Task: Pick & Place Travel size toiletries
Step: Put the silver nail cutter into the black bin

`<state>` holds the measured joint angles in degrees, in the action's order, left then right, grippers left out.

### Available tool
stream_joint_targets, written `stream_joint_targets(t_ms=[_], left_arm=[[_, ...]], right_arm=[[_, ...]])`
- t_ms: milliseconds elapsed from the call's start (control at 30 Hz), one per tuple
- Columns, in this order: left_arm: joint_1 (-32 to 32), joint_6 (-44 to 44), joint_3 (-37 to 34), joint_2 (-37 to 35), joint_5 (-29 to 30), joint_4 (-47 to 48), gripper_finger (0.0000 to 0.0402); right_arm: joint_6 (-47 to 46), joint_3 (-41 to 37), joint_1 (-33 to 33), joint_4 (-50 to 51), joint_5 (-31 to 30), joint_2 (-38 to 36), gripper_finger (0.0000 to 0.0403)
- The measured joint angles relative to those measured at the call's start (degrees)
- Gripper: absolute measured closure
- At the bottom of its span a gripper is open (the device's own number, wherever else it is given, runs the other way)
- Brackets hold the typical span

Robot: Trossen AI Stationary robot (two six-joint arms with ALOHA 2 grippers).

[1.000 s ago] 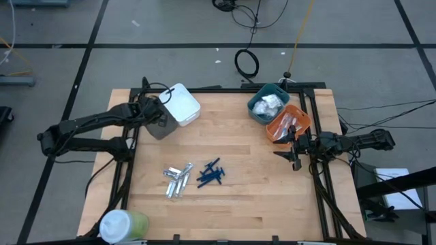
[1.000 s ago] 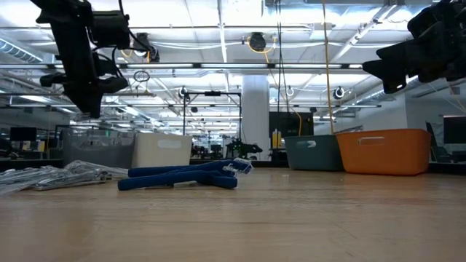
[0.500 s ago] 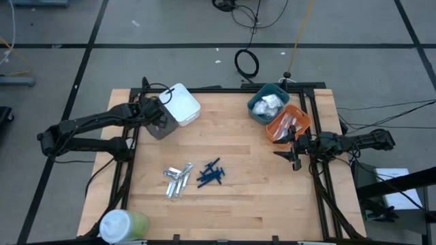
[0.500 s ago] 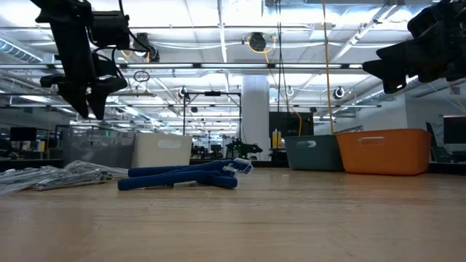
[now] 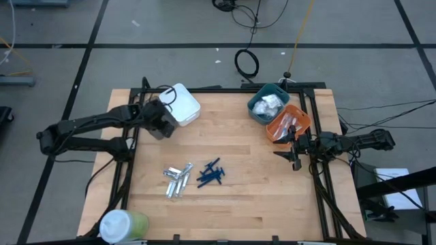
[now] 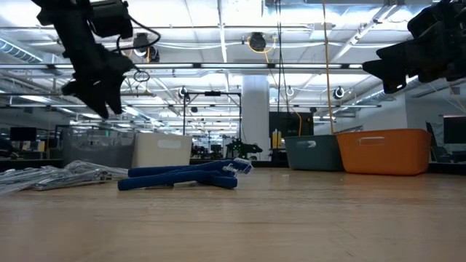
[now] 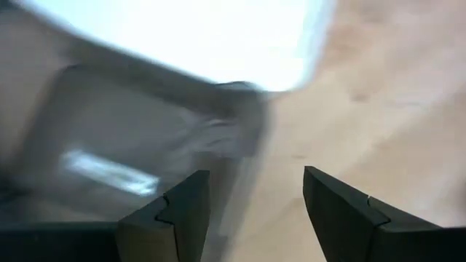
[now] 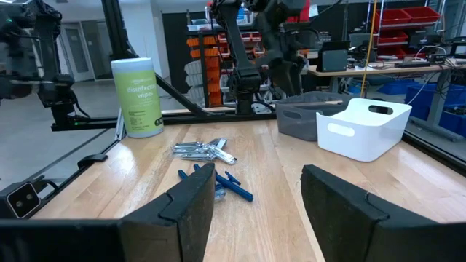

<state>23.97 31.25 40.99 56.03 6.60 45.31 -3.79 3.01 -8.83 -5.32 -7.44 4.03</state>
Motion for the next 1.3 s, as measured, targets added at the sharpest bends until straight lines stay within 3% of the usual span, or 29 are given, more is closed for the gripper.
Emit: stream_joint_targets(t_ms=[133, 367, 733, 933, 1133, 1300], left_arm=[[-3.5, -2.8, 0.0, -0.4, -3.8, -4.9, 0.0188], [-10.4, -6.6, 0.0, -0.3, -5.1, -7.9, 0.0188], [-19.3, -1.0, 0.0, 0.3, -6.8, -7.9, 0.0188], [-27.9, -0.7, 0.0, 0.6, -7.8, -7.9, 0.0188], [-37.2, 5.4, 0.0, 4.8, -3.5, -8.0, 0.0188], [-43.1, 10.8, 0.0, 10.8, -3.6, -7.8, 0.0188]], right_arm=[[0.0, 0.0, 0.0, 0.0, 0.0, 0.0, 0.0207], [0.0, 0.0, 0.0, 0.0, 0.0, 0.0, 0.0206], [0.0, 0.0, 0.0, 0.0, 0.0, 0.0, 0.0208], [0.0, 0.0, 0.0, 0.0, 0.0, 0.0, 0.0207], [0.0, 0.0, 0.0, 0.0, 0.0, 0.0, 0.0207], [0.0, 0.0, 0.0, 0.0, 0.0, 0.0, 0.0210]])
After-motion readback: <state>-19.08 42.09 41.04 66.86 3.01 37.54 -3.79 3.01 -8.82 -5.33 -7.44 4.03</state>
